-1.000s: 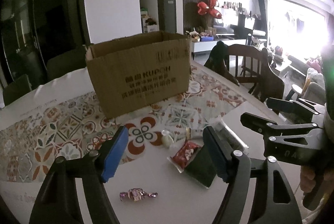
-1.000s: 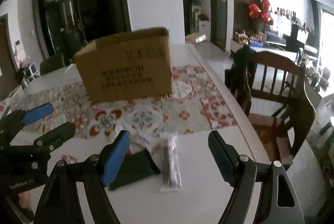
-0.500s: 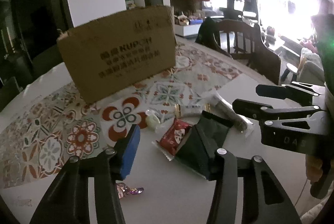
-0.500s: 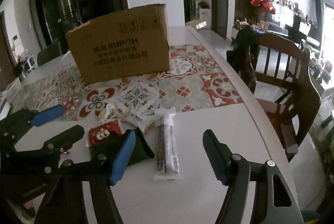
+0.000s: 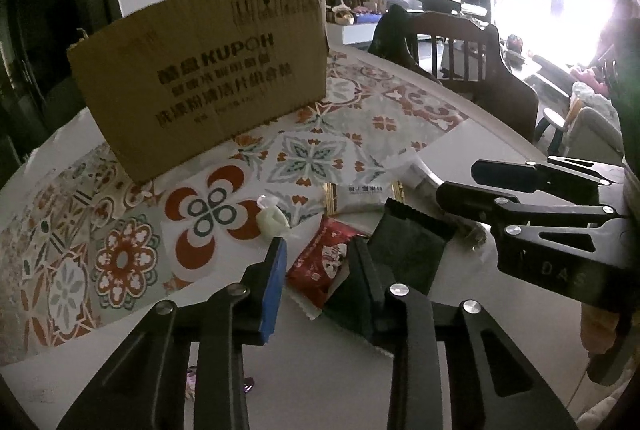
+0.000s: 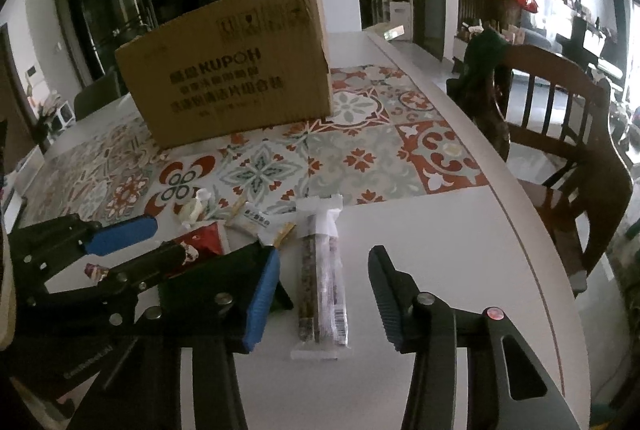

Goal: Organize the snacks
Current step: 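Grasp the red packet with left gripper while right grasps clear stick packet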

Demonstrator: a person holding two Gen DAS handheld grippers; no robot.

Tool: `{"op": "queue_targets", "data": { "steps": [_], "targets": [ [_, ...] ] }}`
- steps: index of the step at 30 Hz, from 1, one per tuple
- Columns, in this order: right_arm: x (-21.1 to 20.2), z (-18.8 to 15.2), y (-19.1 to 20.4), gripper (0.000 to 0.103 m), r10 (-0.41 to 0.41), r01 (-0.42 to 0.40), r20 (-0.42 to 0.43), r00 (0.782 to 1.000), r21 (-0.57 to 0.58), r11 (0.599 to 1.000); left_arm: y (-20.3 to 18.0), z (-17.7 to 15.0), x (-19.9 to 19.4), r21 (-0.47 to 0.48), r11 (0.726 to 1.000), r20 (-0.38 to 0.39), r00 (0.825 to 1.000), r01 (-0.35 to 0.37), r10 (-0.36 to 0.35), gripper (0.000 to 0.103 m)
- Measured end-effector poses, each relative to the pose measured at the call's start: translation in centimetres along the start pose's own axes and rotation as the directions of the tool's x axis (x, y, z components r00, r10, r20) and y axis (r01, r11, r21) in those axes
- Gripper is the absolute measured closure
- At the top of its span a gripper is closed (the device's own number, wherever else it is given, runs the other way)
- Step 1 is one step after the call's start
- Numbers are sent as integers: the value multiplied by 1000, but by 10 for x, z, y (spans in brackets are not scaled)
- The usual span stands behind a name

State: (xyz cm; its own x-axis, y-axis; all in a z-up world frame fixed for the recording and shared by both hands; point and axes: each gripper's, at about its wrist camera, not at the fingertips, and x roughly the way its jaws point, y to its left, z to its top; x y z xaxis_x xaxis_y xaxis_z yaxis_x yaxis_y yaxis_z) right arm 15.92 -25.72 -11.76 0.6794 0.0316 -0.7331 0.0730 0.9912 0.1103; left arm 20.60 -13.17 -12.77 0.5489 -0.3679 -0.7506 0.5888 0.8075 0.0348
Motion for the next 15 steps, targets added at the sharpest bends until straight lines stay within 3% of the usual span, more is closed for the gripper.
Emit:
{"op": "queue_targets", "data": {
  "steps": [11, 15],
  "targets": [
    [12, -3, -2, 67, 4, -4, -33, 999, 3, 1000, 2, 3, 14, -30, 999, -33, 999, 13, -14, 72],
    [18, -3, -2, 69, 18, -17, -47, 999, 10, 1000, 3, 4, 23, -50, 999, -69, 997, 20, -23, 79]
  ]
}}
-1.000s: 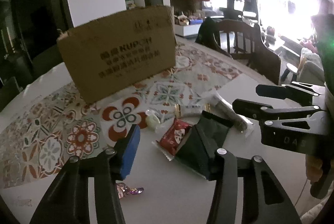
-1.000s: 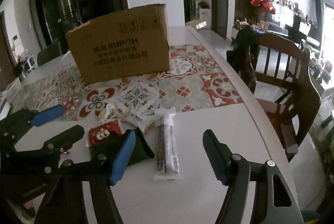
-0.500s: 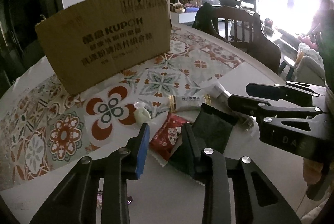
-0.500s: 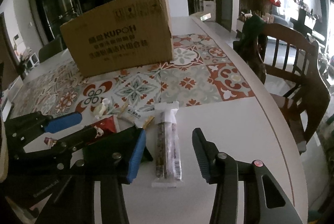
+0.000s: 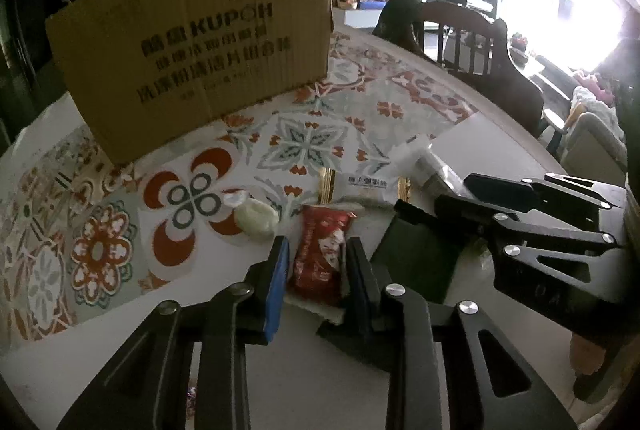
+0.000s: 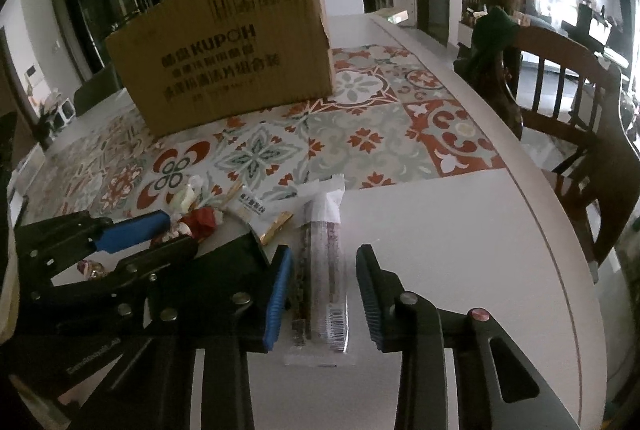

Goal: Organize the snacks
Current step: 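Grasp the red packet with left gripper while right grasps clear stick packet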

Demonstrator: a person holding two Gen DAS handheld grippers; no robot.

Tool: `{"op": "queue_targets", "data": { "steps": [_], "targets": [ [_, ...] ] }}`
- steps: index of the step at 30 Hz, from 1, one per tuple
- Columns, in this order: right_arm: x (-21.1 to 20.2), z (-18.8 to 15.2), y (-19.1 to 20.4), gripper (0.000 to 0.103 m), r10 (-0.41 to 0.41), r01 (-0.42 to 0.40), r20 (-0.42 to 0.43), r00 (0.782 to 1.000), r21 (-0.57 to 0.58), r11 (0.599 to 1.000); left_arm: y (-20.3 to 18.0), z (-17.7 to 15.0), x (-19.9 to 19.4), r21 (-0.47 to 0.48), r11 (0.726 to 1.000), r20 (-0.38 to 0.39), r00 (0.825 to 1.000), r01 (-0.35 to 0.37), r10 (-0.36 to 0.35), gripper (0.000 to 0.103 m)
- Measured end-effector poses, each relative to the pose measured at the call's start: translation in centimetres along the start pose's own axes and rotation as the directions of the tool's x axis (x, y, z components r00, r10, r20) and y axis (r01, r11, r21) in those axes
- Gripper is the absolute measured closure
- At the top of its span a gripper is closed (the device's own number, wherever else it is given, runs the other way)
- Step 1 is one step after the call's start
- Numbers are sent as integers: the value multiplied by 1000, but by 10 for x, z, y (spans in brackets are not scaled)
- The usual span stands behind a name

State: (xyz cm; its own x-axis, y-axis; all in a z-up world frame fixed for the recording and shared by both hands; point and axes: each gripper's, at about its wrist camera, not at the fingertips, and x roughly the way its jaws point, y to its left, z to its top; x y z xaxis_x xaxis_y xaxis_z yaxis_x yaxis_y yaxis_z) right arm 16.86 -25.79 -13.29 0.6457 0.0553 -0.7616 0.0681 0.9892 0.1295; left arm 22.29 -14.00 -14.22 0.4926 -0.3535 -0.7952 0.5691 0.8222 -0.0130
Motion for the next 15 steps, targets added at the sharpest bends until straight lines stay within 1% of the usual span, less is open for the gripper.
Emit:
{"op": "queue_targets", "data": {
  "steps": [2, 6, 9, 15],
  "targets": [
    [2, 0, 1, 74, -7, 7, 3, 1000, -6, 1000, 1, 0, 1, -6, 1000, 4, 1000, -1, 1, 79],
    [1, 0, 1, 76, -9, 9, 4, 1000, -12, 1000, -1, -1, -1, -2, 1000, 6, 1000, -10, 10, 80],
    [0, 0, 1, 77, -8, 8, 4, 1000, -11, 1000, 1, 0, -3, -20, 1000, 11, 1000, -7, 8, 80],
    [-4, -1, 1, 80, -8, 8, 13, 1000, -10, 1000, 2, 2, -19, -36, 999, 50, 999, -7, 9, 80]
  ]
}}
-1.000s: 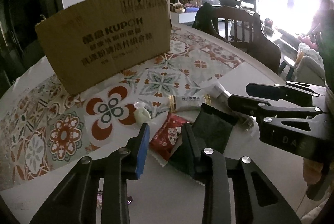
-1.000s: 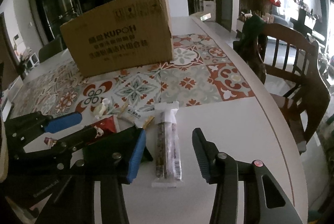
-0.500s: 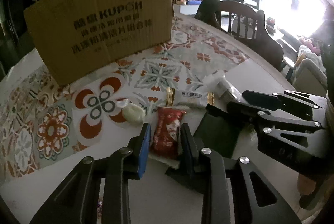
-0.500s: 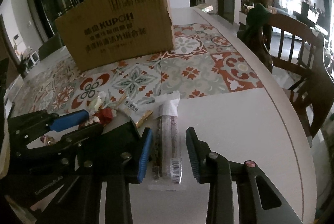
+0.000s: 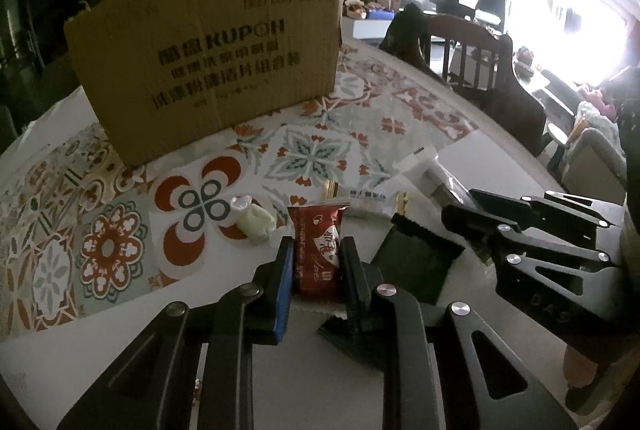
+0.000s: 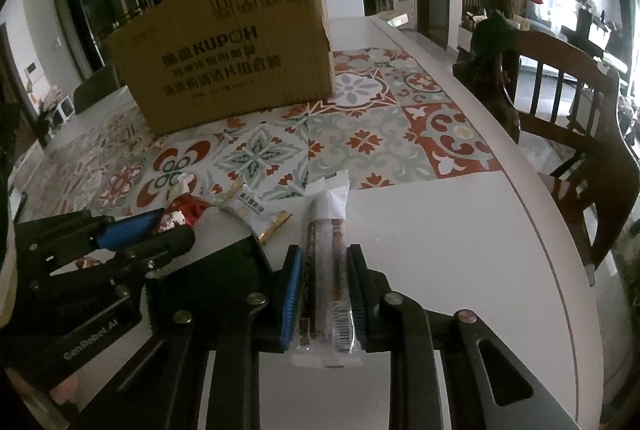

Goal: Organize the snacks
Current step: 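Grasp the red packet with left gripper while right grasps clear stick packet, then lift the red packet and clear stick packet up over the cardboard box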

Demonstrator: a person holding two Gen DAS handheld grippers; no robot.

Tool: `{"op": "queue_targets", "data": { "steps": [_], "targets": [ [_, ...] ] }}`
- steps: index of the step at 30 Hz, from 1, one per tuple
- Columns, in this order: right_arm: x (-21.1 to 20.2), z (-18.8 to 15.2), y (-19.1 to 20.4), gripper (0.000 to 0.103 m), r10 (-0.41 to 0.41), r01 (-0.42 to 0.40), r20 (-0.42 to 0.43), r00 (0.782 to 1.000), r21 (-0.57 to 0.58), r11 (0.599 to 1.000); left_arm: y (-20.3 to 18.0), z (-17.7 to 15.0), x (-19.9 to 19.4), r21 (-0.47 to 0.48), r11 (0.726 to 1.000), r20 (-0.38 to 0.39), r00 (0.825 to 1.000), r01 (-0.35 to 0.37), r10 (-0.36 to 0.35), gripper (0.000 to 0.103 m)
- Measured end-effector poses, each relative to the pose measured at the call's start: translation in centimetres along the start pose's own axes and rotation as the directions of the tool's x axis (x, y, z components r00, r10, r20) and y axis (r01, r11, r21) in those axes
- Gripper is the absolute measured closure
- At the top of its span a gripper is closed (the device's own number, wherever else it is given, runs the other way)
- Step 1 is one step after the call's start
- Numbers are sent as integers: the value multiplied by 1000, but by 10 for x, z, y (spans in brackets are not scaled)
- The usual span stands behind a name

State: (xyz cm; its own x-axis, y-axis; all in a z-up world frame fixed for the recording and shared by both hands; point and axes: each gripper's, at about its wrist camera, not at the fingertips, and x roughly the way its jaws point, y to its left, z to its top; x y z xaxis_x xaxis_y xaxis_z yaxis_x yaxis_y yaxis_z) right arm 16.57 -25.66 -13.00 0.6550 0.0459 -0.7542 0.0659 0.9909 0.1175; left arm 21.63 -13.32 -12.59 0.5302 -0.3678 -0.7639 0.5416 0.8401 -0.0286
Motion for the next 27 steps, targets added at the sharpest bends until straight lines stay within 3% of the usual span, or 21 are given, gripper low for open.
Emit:
{"op": "queue_targets", "data": {
  "steps": [17, 27],
  "targets": [
    [-51, 17, 16, 80, 54, -51, 125, 991, -22, 998, 4, 18, -56, -54, 998, 118, 993, -14, 20, 80],
    [-73, 41, 28, 80, 89, -80, 209, 974, -50, 996, 13, 39, -84, -61, 997, 207, 976, -55, 66, 80]
  ]
}}
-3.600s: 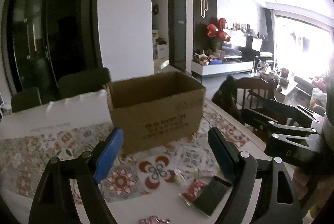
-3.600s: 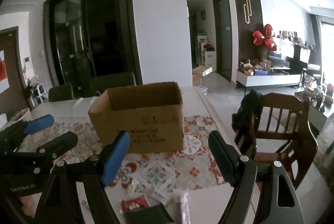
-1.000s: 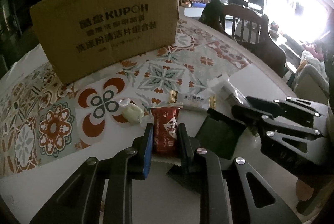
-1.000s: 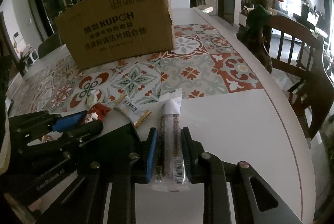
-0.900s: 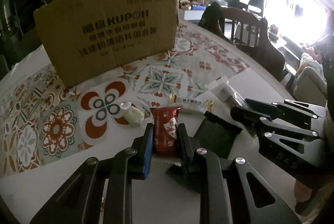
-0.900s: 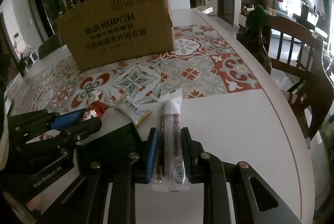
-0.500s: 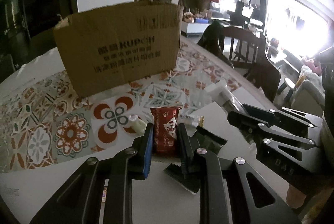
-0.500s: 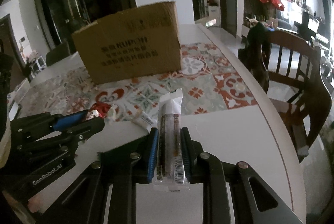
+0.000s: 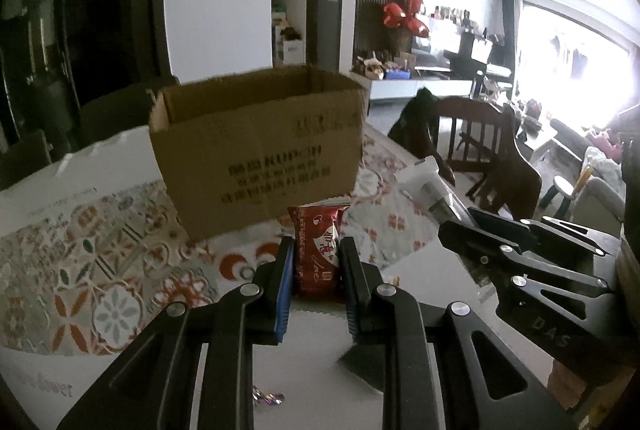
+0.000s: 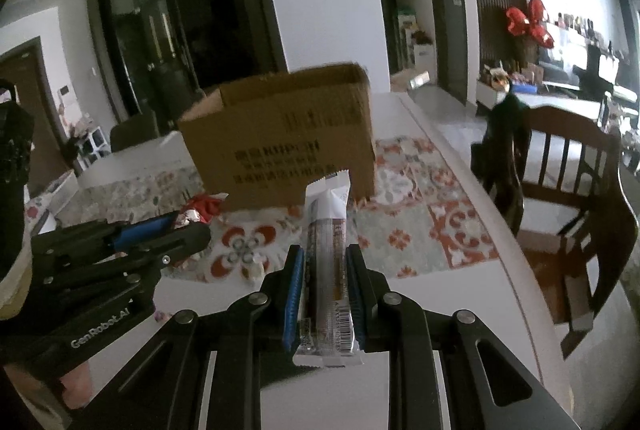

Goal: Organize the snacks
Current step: 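Lift the red packet and clear stick packet up over the cardboard box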

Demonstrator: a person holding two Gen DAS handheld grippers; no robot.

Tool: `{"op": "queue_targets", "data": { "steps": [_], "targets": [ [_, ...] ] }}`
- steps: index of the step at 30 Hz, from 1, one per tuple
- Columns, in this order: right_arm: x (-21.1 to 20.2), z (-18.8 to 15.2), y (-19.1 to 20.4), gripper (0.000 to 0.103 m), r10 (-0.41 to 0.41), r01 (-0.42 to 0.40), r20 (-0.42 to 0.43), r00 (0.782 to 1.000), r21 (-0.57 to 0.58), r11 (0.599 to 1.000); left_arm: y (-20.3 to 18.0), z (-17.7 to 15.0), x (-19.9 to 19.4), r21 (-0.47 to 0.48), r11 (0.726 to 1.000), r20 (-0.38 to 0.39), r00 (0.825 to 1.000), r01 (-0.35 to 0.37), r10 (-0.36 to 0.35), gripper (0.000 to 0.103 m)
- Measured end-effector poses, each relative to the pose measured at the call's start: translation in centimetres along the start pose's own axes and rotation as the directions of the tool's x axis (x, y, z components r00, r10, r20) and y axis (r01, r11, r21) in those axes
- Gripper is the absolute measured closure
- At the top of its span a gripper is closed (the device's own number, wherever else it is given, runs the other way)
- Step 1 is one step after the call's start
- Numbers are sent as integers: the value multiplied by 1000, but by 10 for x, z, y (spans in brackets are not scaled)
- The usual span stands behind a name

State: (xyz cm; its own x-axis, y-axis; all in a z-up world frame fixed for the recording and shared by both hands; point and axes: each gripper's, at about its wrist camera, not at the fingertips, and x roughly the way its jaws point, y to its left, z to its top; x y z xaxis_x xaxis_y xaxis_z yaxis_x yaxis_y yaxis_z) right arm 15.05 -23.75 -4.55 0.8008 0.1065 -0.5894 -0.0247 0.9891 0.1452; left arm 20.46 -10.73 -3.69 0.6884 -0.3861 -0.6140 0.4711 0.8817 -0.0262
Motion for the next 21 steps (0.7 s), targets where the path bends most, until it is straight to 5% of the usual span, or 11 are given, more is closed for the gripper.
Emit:
{"op": "queue_targets", "data": {
  "steps": [21],
  "targets": [
    [7, 75, 11, 80, 76, -75, 140, 987, -12, 997, 33, 68, -13, -1, 996, 150, 985, -87, 87, 80]
  ]
}}
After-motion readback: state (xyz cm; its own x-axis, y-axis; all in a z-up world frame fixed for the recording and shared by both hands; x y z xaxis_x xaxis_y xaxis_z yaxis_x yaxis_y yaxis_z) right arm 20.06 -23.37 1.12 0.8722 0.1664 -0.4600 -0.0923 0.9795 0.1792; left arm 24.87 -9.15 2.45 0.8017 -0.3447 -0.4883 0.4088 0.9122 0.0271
